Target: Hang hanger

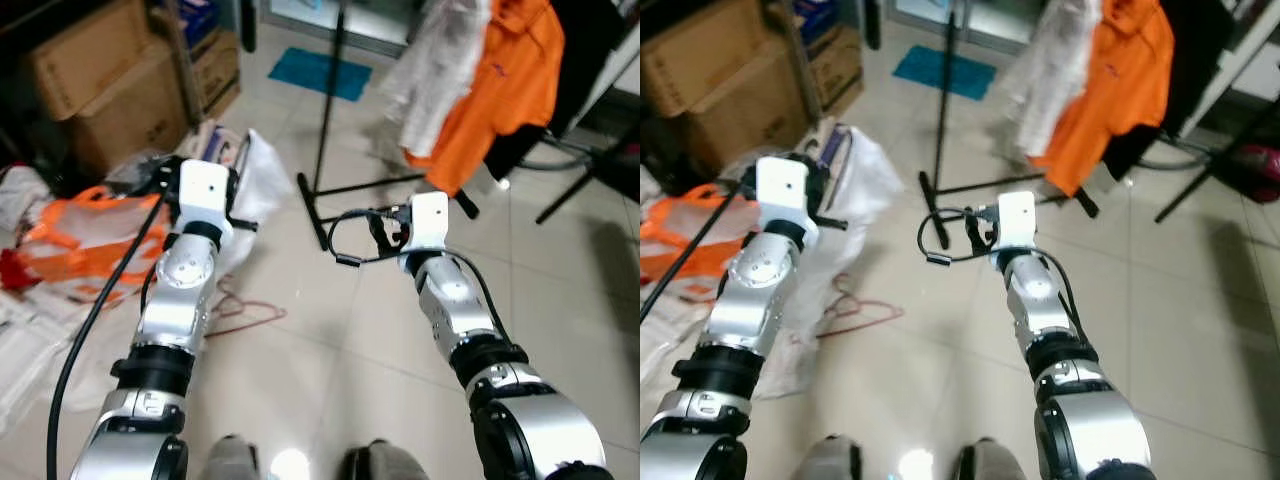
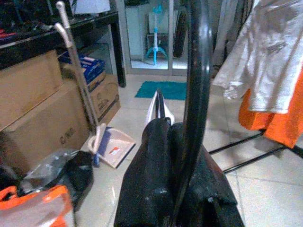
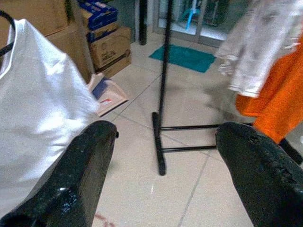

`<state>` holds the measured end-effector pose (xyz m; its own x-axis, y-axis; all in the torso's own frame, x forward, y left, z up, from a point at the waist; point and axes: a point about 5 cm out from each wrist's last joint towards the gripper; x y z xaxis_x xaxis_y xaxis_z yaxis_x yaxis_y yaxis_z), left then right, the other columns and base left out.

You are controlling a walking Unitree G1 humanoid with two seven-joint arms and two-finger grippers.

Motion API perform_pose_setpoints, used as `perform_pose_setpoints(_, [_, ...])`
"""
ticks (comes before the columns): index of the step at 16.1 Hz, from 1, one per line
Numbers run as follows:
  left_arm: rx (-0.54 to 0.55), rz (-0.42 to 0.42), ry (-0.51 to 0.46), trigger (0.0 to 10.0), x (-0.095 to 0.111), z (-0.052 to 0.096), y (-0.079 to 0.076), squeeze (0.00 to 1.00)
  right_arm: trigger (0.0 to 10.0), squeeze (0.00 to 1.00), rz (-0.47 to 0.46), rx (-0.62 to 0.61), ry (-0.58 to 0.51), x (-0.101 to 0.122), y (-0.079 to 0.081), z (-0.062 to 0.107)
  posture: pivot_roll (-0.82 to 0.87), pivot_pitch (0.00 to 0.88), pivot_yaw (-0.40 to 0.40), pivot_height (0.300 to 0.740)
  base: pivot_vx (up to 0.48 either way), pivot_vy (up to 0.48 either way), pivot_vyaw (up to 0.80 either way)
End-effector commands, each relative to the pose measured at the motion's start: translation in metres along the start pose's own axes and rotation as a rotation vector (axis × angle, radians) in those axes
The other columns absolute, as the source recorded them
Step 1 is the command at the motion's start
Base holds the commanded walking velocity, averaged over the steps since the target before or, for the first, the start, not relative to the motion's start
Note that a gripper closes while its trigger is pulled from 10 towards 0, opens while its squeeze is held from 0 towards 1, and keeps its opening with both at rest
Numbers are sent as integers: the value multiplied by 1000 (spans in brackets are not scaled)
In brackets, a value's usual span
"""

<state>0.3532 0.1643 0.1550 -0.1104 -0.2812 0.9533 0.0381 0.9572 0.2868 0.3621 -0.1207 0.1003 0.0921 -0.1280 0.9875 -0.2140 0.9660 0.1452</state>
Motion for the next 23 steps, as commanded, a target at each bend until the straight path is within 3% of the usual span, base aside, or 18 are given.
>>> perform_pose_setpoints(1, [-27, 13, -22, 10000, 7, -3, -10, 0, 10000, 0, 4, -25, 3, -2, -12, 4, 17, 165, -93, 740, 277, -390, 0])
perform_pose_setpoints(7, [4, 10, -30, 10000, 9, -5, -4, 0, 10000, 0, 12, 0, 14, -1, -7, 2, 23, 163, -95, 740, 286, -382, 0])
perform_pose_setpoints(12, [24, -9, -38, 10000, 11, -5, -1, 0, 10000, 0, 17, 25, 28, -2, -3, 0, 28, 166, -97, 740, 0, 0, 406])
perform_pose_setpoints(18, [-1, 30, -57, 10000, 12, -3, -2, 0, 10000, 0, 1, 38, 29, -5, 2, 1, 35, 160, -93, 740, 427, 0, 0])
perform_pose_setpoints(23, [-33, 14, -55, 10000, 12, -5, -5, 0, 10000, 0, 8, 41, 28, -5, 1, 1, 28, 152, -96, 740, 480, 0, 0])
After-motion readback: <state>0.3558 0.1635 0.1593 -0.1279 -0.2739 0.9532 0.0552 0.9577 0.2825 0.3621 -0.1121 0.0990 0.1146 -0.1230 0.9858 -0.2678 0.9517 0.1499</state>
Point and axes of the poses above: a point about 5 cm out from each wrist's last joint towards the gripper, its own z axis pointing back from the gripper into the wrist, its own x axis along the axis of the wrist's last joint, y = z × x, and after that the axes turned 7 degrees about -z, right-handed
